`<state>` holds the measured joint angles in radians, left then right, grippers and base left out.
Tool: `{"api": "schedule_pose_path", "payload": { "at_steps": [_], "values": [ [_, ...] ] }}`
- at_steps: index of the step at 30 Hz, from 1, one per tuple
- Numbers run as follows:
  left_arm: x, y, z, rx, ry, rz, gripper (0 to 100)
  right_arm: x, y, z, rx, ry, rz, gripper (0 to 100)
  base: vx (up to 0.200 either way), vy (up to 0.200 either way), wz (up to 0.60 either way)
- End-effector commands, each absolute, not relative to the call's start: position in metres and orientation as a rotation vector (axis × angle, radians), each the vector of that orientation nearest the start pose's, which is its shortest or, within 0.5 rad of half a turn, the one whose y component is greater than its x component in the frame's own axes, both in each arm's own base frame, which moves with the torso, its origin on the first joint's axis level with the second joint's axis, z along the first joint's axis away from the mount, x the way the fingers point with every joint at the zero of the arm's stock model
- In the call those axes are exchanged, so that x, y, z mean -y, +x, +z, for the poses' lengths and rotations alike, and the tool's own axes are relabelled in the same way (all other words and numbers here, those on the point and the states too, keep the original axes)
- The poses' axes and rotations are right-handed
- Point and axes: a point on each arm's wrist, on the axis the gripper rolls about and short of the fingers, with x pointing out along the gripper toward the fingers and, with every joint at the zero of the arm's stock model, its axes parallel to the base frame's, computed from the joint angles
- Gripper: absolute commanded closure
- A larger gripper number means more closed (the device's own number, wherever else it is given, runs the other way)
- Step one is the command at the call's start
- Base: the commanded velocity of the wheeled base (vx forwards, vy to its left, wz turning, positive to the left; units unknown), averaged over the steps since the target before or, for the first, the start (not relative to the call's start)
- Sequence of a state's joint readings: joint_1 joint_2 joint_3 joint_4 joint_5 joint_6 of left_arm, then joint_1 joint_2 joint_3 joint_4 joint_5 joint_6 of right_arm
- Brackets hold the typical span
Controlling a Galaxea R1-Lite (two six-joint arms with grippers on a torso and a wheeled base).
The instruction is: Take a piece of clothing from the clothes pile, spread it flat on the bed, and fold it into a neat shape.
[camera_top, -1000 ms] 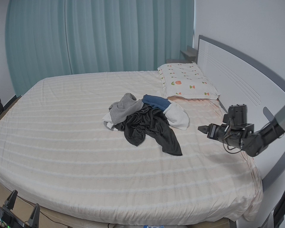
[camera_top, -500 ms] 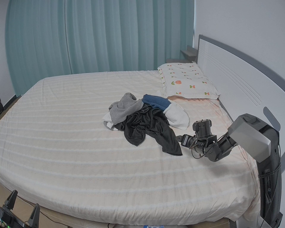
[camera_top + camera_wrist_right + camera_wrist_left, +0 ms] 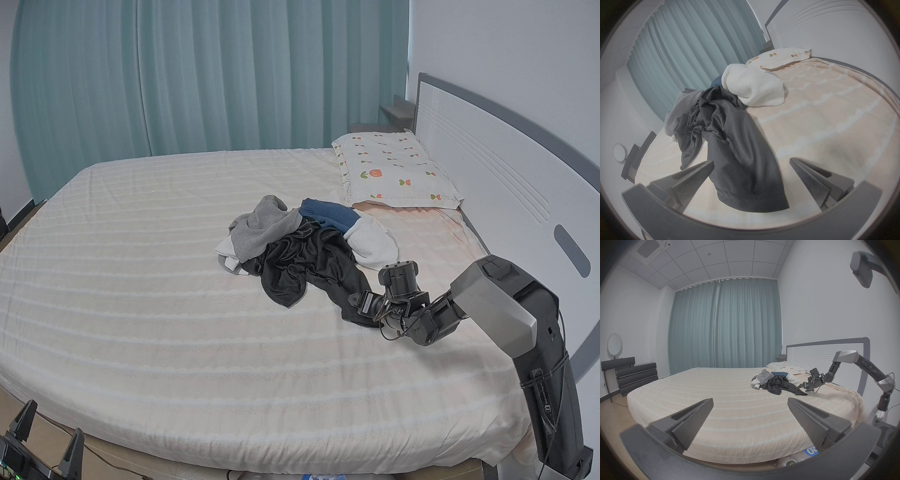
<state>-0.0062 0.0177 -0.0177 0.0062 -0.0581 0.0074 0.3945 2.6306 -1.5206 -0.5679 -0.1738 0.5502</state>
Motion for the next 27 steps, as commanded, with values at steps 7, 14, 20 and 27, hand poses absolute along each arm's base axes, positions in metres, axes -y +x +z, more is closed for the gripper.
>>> {"api": "schedule_pose_path", "payload": {
  "at_steps": [7, 14, 20, 27],
  "values": [
    [0.001, -0.022, 0.075, -0.017, 0.007, -0.064, 0, -0.202, 0.461, -0.043, -0.575, 0.371, 0.081, 0, 0.0, 0.0, 0.0],
    [0.001, -0.022, 0.075, -0.017, 0.006, -0.064, 0, -0.21, 0.466, -0.05, -0.561, 0.36, 0.086, 0, 0.0, 0.0, 0.0],
    [0.001, -0.022, 0.075, -0.018, 0.007, -0.064, 0, -0.211, 0.465, -0.053, -0.554, 0.328, 0.067, 100, 0.0, 0.0, 0.0],
    [0.001, -0.022, 0.075, -0.017, 0.007, -0.064, 0, -0.207, 0.457, -0.029, -0.534, 0.396, 0.06, 100, 0.0, 0.0, 0.0]
  ]
}}
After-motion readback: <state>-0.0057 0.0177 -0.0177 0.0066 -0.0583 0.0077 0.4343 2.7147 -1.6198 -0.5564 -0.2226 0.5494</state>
